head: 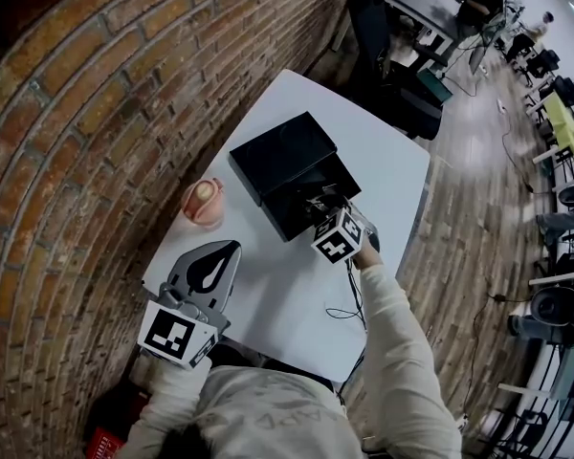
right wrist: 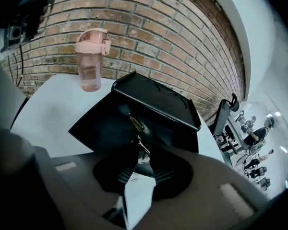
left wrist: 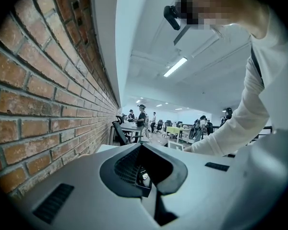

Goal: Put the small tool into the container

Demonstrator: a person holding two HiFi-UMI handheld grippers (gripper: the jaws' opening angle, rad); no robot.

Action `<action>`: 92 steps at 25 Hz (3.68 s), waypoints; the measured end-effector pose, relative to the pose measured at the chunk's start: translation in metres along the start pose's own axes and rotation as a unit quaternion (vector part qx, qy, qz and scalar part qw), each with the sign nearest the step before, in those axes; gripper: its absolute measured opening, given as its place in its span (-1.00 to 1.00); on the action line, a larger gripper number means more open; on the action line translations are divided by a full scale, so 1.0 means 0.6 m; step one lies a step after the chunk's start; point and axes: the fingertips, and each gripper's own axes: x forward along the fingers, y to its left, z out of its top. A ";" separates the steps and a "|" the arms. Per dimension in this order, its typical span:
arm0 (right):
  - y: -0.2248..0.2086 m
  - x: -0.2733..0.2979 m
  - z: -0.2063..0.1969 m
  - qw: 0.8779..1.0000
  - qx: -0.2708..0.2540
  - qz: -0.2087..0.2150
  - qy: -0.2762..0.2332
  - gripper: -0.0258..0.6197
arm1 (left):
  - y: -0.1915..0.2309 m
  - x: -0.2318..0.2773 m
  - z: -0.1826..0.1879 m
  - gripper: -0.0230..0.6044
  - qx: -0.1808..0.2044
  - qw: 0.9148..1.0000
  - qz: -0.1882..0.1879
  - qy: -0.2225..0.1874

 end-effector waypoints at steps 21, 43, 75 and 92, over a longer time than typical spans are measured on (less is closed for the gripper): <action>0.006 -0.186 0.039 0.953 0.219 -0.007 -0.209 -0.89 | -0.038 0.025 0.015 -0.92 0.019 0.999 -0.039 -0.003; 0.016 -0.391 0.043 0.900 0.283 -0.088 -0.321 -0.89 | -0.100 0.042 0.046 -0.92 0.039 0.996 -0.076 -0.017; 0.039 -0.563 0.029 0.860 0.293 -0.164 -0.383 -0.89 | -0.171 0.042 0.096 -0.92 0.060 0.991 -0.109 -0.051; 0.035 -0.610 0.016 0.847 0.299 -0.194 -0.395 -0.89 | -0.192 0.044 0.106 -0.92 0.060 0.989 -0.117 -0.060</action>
